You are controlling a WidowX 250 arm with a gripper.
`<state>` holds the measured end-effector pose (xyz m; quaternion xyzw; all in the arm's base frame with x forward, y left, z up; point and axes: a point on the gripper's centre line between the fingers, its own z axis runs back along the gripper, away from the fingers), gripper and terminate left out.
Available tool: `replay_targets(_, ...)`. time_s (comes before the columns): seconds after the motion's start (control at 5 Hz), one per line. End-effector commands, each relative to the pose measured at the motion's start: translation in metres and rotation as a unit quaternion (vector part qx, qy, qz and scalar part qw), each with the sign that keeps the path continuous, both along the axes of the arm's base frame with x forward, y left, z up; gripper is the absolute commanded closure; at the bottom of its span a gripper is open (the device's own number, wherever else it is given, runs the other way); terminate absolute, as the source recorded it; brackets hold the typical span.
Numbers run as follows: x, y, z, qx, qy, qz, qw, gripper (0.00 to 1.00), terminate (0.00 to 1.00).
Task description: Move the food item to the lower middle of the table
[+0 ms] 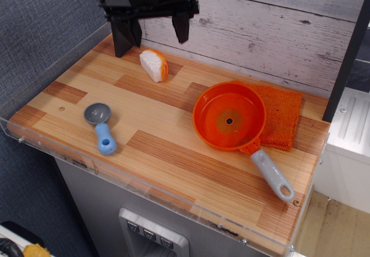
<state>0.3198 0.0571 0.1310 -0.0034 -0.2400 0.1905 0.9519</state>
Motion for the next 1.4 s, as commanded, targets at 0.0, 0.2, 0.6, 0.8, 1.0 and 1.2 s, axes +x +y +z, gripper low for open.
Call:
replay_targets(0.0, 0.018, 0.023, 0.030, 0.077, -0.026, -0.072, 0.9941, 0.00, 0.00)
replay_targets(0.2, 0.032, 0.033, 0.038, 0.074, -0.023, -0.064, 0.9950, 0.00, 0.00)
replay_targets(0.6, 0.024, 0.048, 0.013, -0.002, 0.026, 0.112, 0.9934, 0.00, 0.00)
replay_targets(0.8, 0.024, 0.044, -0.005, -0.032, 0.067, 0.172, 0.9822, 0.00, 0.00)
replay_targets(1.0, 0.030, 0.042, -0.021, -0.051, 0.085, 0.181, 0.9785, 0.00, 0.00)
replay_targets(1.2, 0.042, 0.044, -0.037, -0.049, 0.095, 0.168, 0.9800, 0.00, 0.00)
